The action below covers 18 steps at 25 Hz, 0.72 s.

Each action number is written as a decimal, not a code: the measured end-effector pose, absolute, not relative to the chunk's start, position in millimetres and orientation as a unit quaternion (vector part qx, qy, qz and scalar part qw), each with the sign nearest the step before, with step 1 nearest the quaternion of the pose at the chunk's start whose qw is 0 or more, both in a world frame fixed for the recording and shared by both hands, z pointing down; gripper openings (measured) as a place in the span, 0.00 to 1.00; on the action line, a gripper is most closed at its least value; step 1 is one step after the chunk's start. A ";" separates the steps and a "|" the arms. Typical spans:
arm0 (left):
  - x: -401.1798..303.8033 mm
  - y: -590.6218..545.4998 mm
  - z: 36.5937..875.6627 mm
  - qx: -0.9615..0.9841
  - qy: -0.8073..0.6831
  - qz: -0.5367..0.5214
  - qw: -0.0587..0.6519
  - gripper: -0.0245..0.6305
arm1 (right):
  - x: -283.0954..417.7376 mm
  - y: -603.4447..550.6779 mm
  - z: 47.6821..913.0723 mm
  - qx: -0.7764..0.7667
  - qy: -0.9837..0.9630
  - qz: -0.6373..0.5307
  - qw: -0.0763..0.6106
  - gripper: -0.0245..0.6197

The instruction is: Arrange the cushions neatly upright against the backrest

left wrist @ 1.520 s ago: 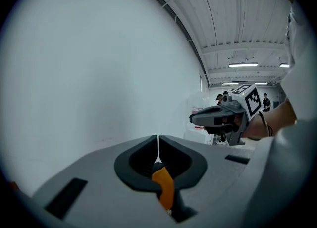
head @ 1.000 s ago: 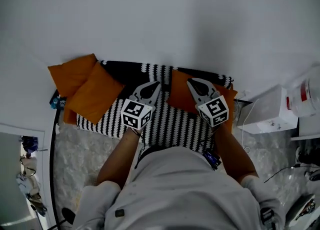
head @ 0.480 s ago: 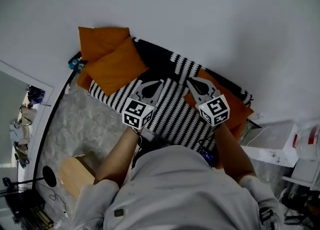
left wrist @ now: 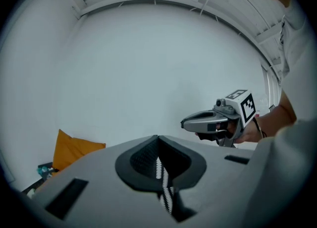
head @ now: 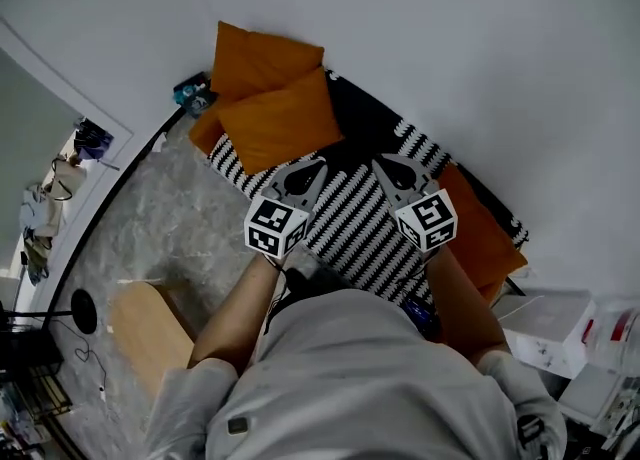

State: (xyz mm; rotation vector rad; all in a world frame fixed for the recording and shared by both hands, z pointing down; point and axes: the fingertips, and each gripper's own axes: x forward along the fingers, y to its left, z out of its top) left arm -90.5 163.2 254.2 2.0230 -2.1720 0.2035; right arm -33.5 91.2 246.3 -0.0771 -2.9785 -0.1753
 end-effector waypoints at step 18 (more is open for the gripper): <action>-302.9 314.1 250.3 0.603 -0.791 0.052 0.089 0.05 | -241.3 223.7 255.6 -0.107 -0.987 -0.064 0.099 0.08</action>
